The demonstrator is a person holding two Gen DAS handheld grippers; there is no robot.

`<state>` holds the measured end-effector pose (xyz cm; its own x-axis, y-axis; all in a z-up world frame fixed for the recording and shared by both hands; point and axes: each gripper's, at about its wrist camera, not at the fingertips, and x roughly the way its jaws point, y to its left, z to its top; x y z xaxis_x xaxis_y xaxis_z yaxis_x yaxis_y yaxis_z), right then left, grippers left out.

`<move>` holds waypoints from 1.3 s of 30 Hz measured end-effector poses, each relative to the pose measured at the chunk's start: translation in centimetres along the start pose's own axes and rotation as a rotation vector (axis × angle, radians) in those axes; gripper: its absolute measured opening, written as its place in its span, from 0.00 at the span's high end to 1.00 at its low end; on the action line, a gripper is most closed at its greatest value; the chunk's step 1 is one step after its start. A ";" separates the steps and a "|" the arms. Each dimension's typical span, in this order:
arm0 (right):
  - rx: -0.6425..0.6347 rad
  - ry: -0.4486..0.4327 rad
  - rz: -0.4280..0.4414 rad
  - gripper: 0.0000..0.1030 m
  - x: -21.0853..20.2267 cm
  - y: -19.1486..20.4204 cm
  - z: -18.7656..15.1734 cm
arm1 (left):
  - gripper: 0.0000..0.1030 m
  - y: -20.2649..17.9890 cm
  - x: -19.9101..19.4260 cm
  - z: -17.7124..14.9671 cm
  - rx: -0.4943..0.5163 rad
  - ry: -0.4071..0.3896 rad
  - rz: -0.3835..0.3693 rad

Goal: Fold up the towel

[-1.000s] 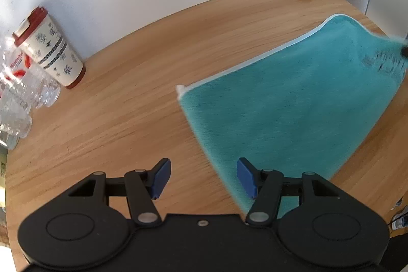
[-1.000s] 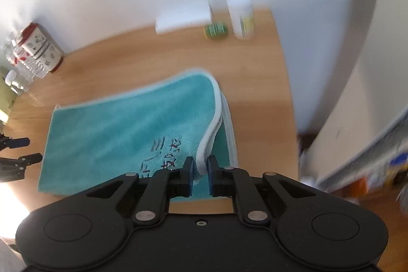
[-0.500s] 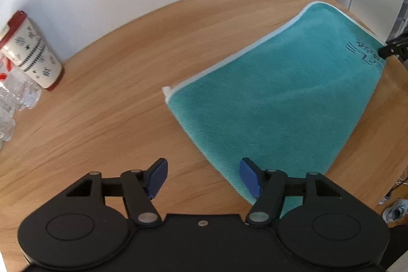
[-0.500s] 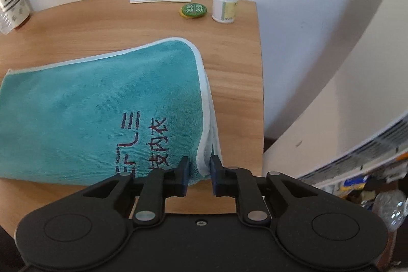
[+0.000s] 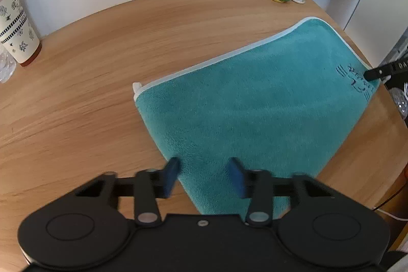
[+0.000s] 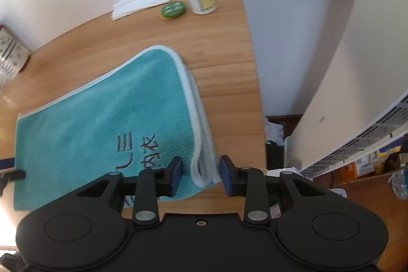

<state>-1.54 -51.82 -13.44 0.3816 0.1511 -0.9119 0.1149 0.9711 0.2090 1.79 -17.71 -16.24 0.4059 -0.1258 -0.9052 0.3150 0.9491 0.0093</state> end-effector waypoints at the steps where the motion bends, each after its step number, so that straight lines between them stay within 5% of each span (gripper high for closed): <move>1: 0.007 0.006 0.001 0.71 0.1 0.0 0.1 | 0.80 0.0 0.1 0.1 0.004 -0.002 0.010; 16: 0.118 0.034 -0.028 0.76 -0.4 4.0 -3.9 | 0.84 3.0 1.6 1.8 0.097 -0.008 0.094; 18: 0.131 0.014 -0.044 0.73 -0.6 4.3 -4.2 | 0.76 3.2 1.4 1.8 0.094 -0.009 0.092; 20: 0.090 -0.024 -0.083 0.73 -1.1 5.3 -4.9 | 0.53 3.1 0.8 1.6 0.094 -0.028 0.116; 22: 0.078 -0.046 -0.102 0.73 -1.5 5.7 -5.1 | 0.51 2.8 0.1 1.4 0.103 -0.043 0.136; 29: 0.057 -0.148 -0.172 0.57 -4.3 7.3 -6.2 | 0.08 1.9 -3.1 0.2 0.022 -0.060 0.198; 39: 0.024 -0.142 -0.131 0.52 -8.9 14.4 -6.6 | 0.01 0.6 -10.2 -0.9 -0.100 -0.060 0.201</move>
